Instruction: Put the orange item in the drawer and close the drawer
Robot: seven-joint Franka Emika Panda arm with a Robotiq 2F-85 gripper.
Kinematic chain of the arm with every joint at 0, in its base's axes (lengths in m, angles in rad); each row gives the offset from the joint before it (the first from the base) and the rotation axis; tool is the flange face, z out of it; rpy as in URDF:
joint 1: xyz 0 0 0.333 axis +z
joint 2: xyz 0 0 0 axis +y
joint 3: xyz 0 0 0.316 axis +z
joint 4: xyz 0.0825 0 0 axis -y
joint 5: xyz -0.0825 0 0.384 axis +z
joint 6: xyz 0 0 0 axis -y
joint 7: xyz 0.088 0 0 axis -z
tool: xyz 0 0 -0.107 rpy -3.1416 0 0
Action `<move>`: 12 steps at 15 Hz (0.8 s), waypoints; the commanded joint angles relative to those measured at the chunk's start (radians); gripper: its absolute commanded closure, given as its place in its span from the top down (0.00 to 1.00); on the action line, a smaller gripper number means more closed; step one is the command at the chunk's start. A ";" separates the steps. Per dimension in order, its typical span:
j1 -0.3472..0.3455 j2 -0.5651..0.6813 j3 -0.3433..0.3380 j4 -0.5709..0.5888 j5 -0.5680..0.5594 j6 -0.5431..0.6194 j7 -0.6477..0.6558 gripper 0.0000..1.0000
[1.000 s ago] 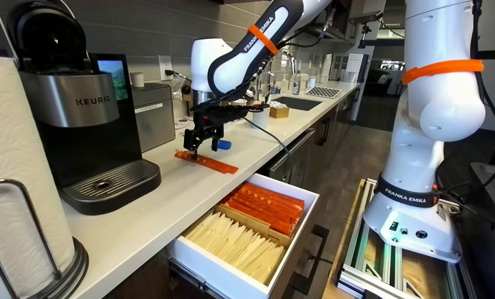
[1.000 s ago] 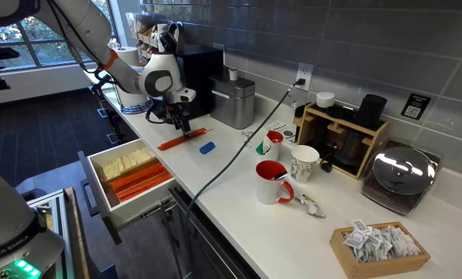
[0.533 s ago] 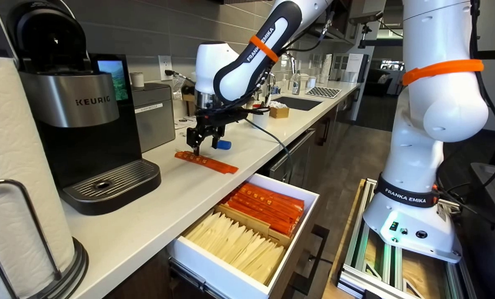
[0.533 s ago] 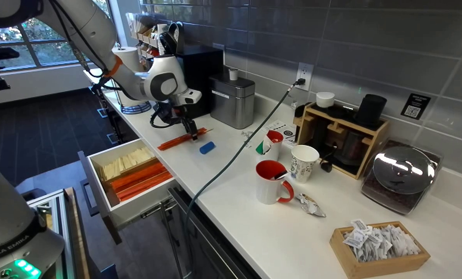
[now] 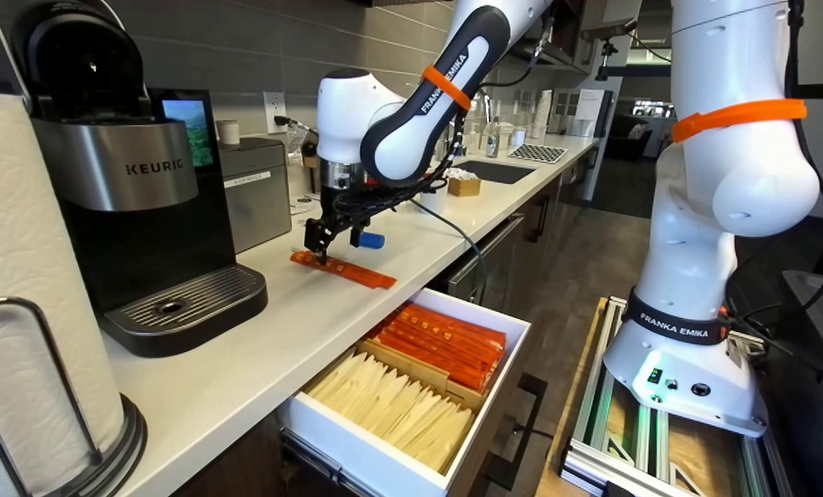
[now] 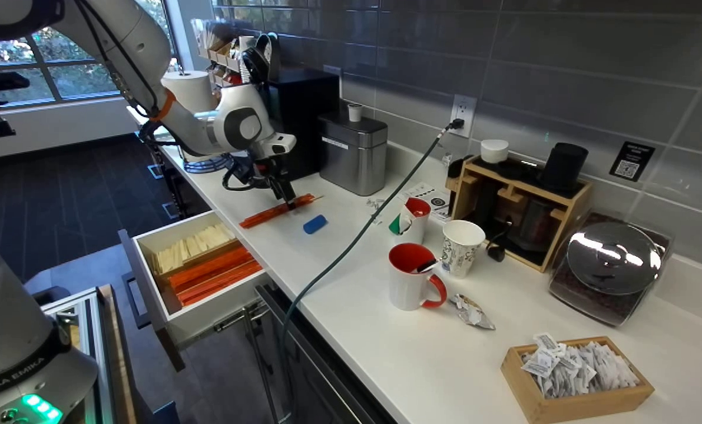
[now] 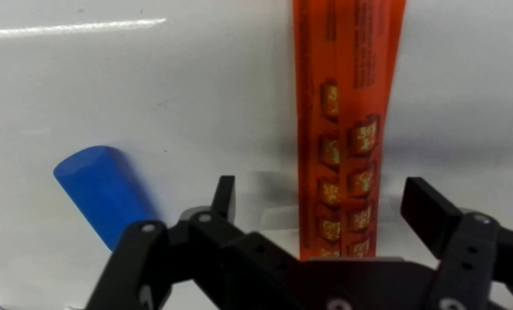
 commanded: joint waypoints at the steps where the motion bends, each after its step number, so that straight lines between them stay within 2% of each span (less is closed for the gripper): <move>1: 0.014 0.002 -0.003 -0.009 -0.030 -0.001 0.028 0.89; 4: 0.006 0.020 0.006 0.007 -0.001 -0.009 0.002 0.84; 5: 0.002 0.027 0.011 0.013 0.012 -0.014 -0.013 0.79; 6: 0.001 0.035 0.013 0.018 0.020 -0.018 -0.020 0.64; 8: 0.001 0.047 0.015 0.026 0.029 -0.023 -0.030 0.50; 12: 0.003 0.048 0.021 0.033 0.036 -0.036 -0.044 0.18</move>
